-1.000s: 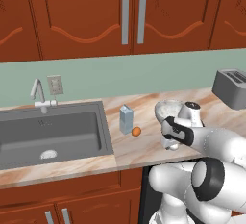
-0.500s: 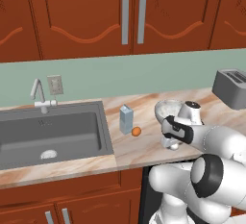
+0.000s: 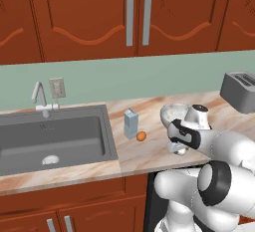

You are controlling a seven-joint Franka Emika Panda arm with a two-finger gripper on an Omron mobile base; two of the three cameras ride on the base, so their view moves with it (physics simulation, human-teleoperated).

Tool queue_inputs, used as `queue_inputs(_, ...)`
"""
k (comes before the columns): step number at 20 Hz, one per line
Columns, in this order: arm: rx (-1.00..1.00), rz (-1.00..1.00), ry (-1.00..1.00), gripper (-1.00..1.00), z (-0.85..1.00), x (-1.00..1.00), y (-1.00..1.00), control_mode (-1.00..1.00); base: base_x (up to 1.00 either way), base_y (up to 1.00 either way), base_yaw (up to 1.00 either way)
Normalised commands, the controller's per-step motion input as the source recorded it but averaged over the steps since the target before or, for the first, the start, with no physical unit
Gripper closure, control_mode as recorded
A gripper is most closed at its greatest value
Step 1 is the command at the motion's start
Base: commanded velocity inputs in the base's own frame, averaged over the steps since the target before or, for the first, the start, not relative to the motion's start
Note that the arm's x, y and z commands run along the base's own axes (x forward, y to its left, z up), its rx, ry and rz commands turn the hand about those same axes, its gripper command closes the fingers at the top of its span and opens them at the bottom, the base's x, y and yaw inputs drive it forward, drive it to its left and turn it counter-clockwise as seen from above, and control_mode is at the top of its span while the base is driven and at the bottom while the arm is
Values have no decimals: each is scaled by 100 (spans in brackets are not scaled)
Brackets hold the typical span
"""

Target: Gather the eggs and milk located in the vicinity of the sink area and place them right next to the bowl.

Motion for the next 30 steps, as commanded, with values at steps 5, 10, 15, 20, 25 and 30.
queue_inputs(5,2,2,-21,100,39,-40,-14,-100,0,0,0)
queue_inputs(10,5,5,-17,100,64,-23,-42,-100,0,0,0)
queue_inputs(15,5,15,-2,100,23,1,-52,-100,0,0,0)
queue_inputs(20,1,27,2,100,0,24,-54,-100,0,0,0)
queue_inputs(25,8,22,3,100,12,40,-56,-100,0,0,0)
queue_inputs(30,8,12,15,100,23,52,-35,-100,0,0,0)
